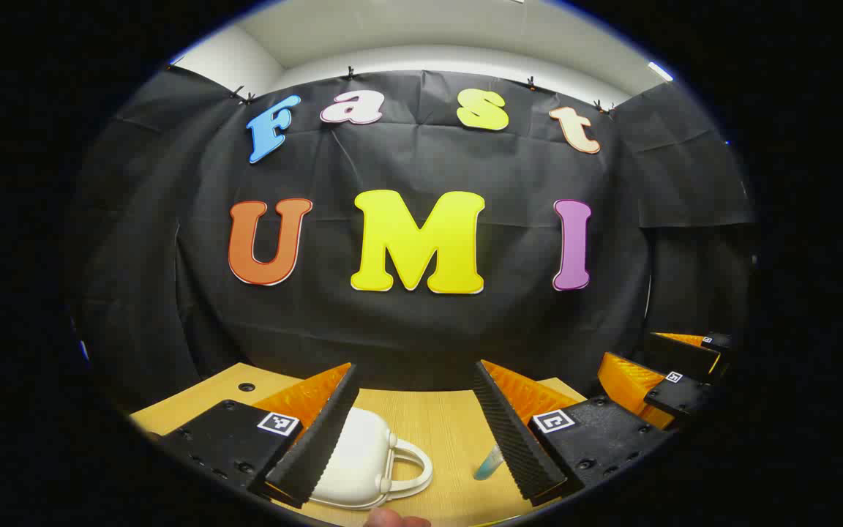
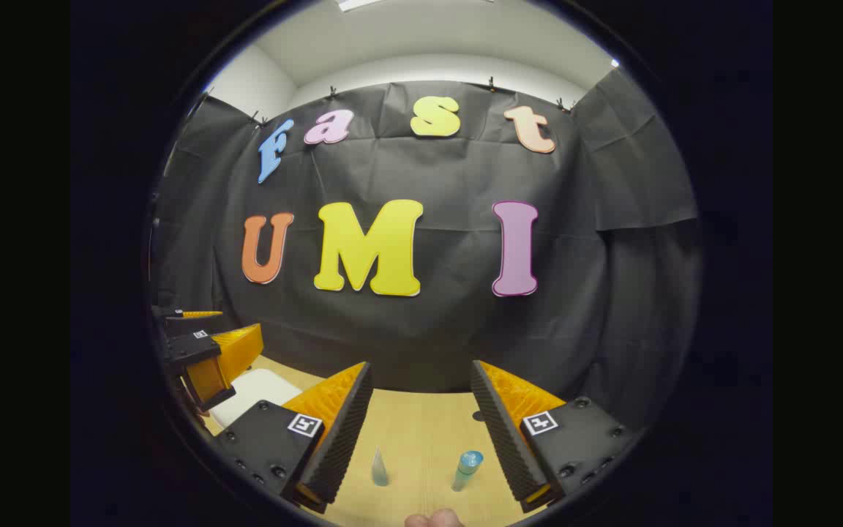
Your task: First open the suitcase, pack the skin care products into it, and then close the suitcase.
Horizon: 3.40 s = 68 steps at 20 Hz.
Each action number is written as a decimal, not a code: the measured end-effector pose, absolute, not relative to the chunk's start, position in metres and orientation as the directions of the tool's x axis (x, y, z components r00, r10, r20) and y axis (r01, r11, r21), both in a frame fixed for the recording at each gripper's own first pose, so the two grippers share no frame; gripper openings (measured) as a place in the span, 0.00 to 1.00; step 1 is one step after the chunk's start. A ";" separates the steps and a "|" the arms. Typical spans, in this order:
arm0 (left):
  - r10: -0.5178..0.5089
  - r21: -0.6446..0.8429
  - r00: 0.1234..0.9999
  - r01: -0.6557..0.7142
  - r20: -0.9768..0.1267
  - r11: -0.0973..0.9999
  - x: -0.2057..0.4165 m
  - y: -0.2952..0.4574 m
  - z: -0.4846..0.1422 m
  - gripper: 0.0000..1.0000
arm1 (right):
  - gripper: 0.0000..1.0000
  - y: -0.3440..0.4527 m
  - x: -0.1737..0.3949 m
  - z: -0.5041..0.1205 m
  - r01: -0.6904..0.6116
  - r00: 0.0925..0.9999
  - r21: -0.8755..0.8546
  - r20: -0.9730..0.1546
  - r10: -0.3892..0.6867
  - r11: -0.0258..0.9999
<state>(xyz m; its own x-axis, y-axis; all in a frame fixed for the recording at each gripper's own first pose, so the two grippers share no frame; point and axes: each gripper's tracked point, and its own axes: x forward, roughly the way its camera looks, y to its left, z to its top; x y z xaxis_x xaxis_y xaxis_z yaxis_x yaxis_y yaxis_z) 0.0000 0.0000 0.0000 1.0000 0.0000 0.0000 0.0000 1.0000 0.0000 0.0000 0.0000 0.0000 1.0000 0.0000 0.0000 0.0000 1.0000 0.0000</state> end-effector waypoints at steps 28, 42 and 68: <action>-0.076 0.373 0.938 0.208 -0.338 0.904 0.019 -0.021 -0.146 0.99 | 0.81 -0.100 -0.004 -0.054 0.095 0.986 -0.063 -0.134 -0.103 0.993; 0.128 0.722 0.832 0.379 -0.539 0.579 0.048 0.019 -0.257 0.95 | 0.81 -0.163 0.006 -0.084 0.089 0.977 -0.027 -0.193 -0.093 0.996; -0.171 0.158 0.932 0.230 -0.319 0.960 0.023 0.126 -0.055 0.10 | 0.81 -0.033 0.007 -0.028 0.082 0.984 -0.049 -0.153 -0.089 0.995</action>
